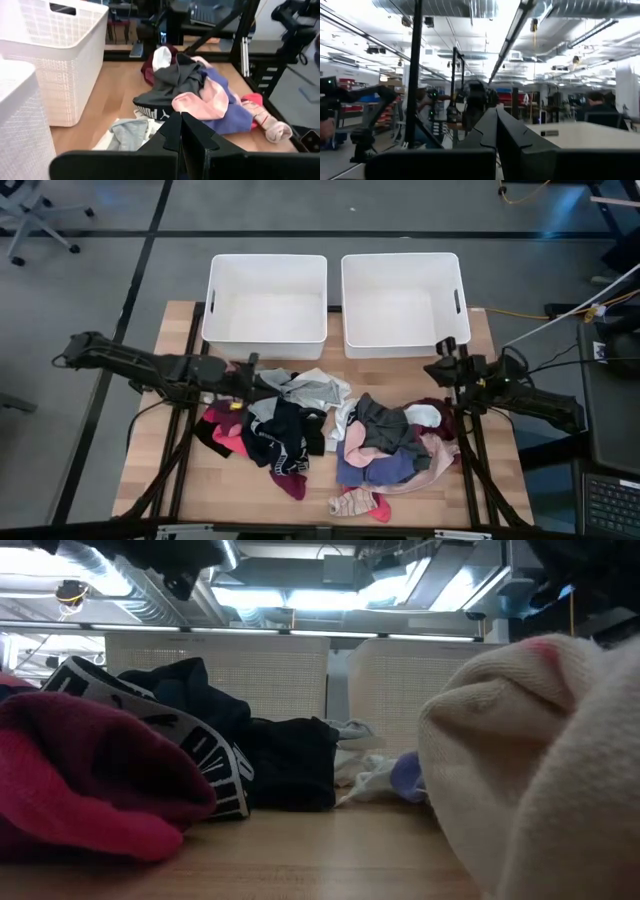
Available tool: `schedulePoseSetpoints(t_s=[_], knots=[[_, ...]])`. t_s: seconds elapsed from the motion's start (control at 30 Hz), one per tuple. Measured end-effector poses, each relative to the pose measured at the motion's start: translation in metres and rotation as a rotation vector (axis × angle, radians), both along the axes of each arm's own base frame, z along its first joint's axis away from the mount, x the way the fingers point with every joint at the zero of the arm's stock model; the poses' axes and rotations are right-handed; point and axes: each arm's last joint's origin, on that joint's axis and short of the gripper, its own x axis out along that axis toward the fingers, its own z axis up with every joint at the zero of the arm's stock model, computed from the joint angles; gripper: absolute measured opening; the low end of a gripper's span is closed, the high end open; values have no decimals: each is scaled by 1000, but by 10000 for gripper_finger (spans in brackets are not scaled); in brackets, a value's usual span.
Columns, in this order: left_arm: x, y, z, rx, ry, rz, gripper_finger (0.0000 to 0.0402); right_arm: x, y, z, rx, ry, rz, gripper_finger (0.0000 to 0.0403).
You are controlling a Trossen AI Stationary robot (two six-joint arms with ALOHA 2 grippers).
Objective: Sort clothes
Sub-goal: Put the right gray sock into the left white laundry bin
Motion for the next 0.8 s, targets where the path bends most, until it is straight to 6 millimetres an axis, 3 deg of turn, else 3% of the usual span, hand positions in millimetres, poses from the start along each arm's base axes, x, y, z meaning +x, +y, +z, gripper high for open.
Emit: schedulePoseSetpoints(t_s=[0.3,0.6,0.8], knots=[[28,-4,-1,77,65,9,1,8,-1,33,-73,-23,20,5],[58,-7,-13,185,146,26,1,50,-11,57,-180,21,11,5],[80,-11,-25,225,94,5,1,72,-15,63,-200,67,65,5]])
